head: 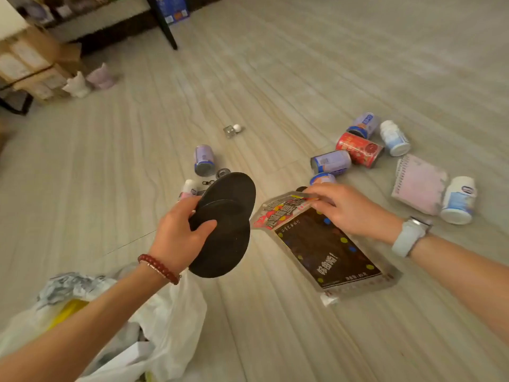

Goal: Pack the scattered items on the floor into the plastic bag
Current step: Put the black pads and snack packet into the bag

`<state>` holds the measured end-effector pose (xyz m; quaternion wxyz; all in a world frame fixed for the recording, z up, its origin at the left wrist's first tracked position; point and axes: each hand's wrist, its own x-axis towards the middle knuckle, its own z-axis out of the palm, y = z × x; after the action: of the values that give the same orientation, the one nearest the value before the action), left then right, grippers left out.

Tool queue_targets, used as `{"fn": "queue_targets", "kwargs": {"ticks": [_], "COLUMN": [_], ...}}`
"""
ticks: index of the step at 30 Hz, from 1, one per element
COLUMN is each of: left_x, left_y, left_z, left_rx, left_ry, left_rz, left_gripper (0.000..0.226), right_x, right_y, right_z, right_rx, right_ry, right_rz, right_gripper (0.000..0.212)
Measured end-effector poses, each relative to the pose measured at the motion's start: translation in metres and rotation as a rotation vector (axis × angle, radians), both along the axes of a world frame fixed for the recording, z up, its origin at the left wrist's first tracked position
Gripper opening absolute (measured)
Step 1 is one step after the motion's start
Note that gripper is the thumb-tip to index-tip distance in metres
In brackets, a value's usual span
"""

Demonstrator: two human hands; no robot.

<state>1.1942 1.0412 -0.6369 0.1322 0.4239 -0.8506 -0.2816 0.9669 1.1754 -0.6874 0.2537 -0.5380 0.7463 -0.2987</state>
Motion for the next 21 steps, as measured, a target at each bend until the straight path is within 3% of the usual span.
{"fn": "queue_targets", "kwargs": {"ticks": [4, 8, 12, 16, 18, 21], "left_x": [0.096, 0.187, 0.251, 0.272, 0.276, 0.280], "left_y": [-0.023, -0.039, -0.048, -0.046, -0.047, -0.052], "left_z": [0.027, 0.029, 0.010, -0.007, -0.017, -0.032], "left_rx": [-0.068, 0.121, 0.427, 0.552, 0.516, 0.297], "left_ry": [0.133, 0.325, 0.180, 0.135, 0.120, -0.022], "left_rz": [0.252, 0.571, 0.658, 0.656, 0.655, 0.689], "left_gripper": [0.031, 0.029, 0.028, 0.038, 0.039, 0.039], "right_x": [0.057, 0.110, 0.164, 0.220, 0.245, 0.270], "right_y": [-0.050, -0.093, -0.131, -0.160, -0.168, -0.177], "right_z": [0.019, 0.046, 0.065, 0.064, 0.055, 0.043], "right_rx": [-0.248, -0.473, -0.621, -0.627, -0.599, -0.535], "right_ry": [-0.140, -0.283, -0.445, -0.499, -0.522, -0.568], "right_rz": [-0.070, -0.194, -0.226, -0.189, -0.159, -0.152], "right_gripper": [0.019, 0.023, 0.032, 0.028, 0.024, 0.024]}}
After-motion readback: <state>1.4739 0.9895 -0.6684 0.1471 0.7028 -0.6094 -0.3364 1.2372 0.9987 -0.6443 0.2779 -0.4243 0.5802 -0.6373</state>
